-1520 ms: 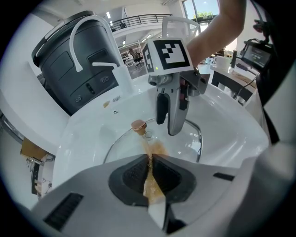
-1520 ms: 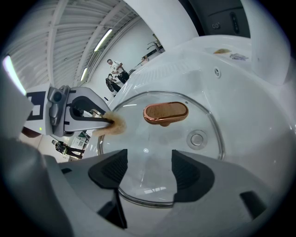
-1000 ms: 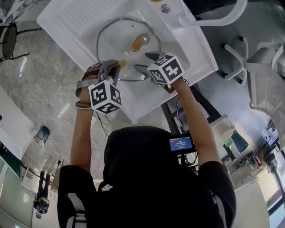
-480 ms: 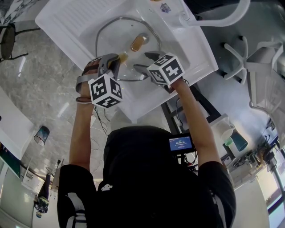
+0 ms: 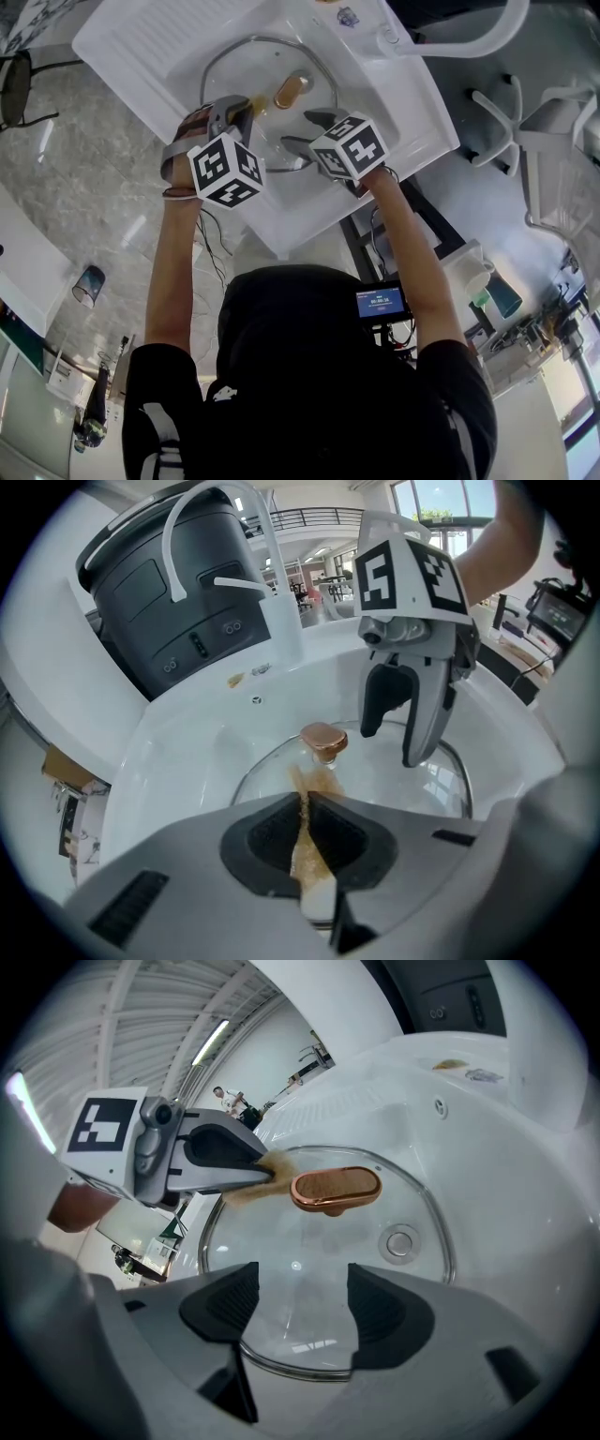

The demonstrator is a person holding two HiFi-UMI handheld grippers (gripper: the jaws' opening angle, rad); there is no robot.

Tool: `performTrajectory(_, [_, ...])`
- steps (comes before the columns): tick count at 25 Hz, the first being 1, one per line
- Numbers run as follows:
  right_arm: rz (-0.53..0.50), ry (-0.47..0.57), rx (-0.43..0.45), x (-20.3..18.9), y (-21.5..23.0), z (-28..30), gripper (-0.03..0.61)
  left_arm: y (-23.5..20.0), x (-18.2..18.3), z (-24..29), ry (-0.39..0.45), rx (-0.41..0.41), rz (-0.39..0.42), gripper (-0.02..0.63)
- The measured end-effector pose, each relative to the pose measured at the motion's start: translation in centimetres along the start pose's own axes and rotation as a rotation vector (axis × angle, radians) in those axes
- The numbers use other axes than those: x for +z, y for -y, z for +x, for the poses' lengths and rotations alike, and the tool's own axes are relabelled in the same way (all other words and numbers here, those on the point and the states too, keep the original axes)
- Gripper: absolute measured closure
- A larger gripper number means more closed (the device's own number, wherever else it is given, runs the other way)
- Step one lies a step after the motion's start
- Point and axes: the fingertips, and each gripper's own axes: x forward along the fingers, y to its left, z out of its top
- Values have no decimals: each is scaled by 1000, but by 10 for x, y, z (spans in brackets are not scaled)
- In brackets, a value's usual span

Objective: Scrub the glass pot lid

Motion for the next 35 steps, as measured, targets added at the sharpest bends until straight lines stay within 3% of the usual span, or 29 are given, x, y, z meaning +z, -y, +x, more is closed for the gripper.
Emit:
performTrajectory(13, [-3,3,-1,0,0,0,291,-20,7,17,18,0,-21,595])
performTrajectory(24, [-2,-1,-11,0,0,1,291,-29,8,23,52,31,-88,595])
performTrajectory(29, [2,-10,-30,0,0,0,291,-36,5,21,83,28,-239,595])
performTrajectory(35, [47,-35,-69,-3,-4,-2,323,-42,-2,8,65,40,-349,595])
